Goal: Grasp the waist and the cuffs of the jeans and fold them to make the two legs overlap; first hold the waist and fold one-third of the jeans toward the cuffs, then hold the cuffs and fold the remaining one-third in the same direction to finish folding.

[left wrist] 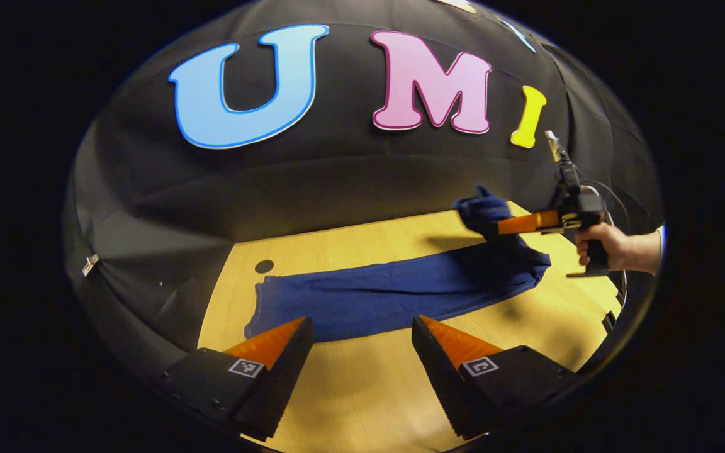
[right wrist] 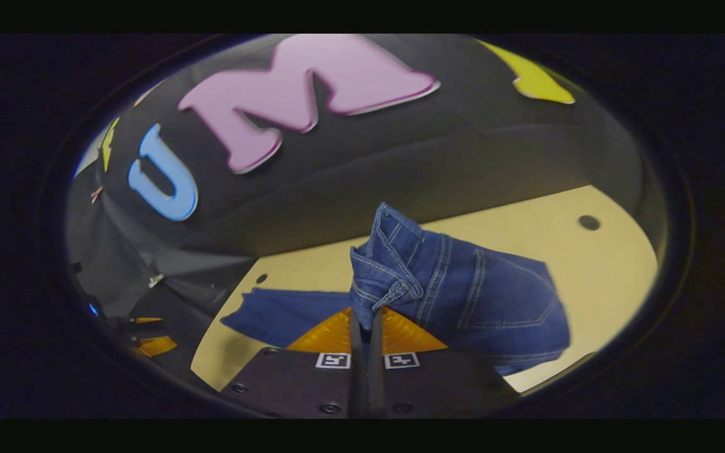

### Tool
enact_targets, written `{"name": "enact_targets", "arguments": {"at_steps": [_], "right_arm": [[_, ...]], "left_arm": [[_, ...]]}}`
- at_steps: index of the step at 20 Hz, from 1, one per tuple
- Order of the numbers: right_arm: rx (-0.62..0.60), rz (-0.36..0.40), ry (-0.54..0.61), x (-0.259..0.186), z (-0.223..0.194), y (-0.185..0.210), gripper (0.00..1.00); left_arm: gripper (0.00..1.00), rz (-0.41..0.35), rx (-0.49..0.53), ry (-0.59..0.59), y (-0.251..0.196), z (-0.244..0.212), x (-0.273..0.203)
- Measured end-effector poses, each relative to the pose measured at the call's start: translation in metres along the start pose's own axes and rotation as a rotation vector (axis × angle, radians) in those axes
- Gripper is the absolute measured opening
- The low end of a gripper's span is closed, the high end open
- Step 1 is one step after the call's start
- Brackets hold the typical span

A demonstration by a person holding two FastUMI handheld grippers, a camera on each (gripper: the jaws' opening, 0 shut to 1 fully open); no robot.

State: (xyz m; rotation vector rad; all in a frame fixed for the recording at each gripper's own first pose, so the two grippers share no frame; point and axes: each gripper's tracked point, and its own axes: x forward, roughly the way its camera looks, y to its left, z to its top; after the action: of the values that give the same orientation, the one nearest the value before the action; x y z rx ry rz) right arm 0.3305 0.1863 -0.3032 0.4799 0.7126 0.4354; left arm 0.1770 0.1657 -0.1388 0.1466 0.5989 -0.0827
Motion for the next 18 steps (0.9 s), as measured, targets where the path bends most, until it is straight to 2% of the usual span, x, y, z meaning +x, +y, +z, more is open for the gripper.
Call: {"name": "enact_targets", "arguments": {"at_steps": [2, 6, 7, 8, 9, 10, 11, 12, 15, 18], "right_arm": [[-0.026, 0.001, 0.071, 0.028, -0.028, 0.003, 0.05], [-0.079, -0.020, 0.160, 0.046, -0.080, 0.000, 0.05], [-0.090, -0.023, 0.168, 0.050, -0.085, 0.001, 0.00], [-0.093, -0.024, 0.170, 0.051, -0.085, 0.002, 0.05], [-0.089, -0.024, 0.173, 0.052, -0.085, 0.002, 0.00], [-0.083, -0.024, 0.178, 0.053, -0.087, 0.002, 0.05], [-0.072, -0.021, 0.185, 0.053, -0.088, 0.002, 0.05], [-0.062, -0.009, 0.191, 0.052, -0.088, 0.005, 0.00], [0.012, 0.107, 0.228, 0.045, -0.093, 0.027, 0.49], [-0.011, 0.202, 0.193, 0.022, -0.075, 0.049, 1.00]], "left_arm": [[0.98, 0.016, -0.032, 0.025, 0.008, -0.011, -0.004], [0.98, 0.052, -0.092, 0.070, 0.027, -0.031, -0.005], [0.98, 0.060, -0.104, 0.076, 0.032, -0.035, -0.006], [0.98, 0.065, -0.118, 0.083, 0.036, -0.037, -0.005], [0.99, 0.069, -0.133, 0.088, 0.040, -0.038, -0.004], [0.99, 0.072, -0.149, 0.092, 0.042, -0.039, -0.003], [0.99, 0.073, -0.164, 0.095, 0.044, -0.040, 0.000], [0.99, 0.073, -0.178, 0.098, 0.045, -0.039, 0.002], [0.97, 0.071, -0.213, 0.114, 0.048, -0.041, 0.017], [0.97, 0.071, -0.242, 0.173, 0.055, -0.046, 0.033]]}}
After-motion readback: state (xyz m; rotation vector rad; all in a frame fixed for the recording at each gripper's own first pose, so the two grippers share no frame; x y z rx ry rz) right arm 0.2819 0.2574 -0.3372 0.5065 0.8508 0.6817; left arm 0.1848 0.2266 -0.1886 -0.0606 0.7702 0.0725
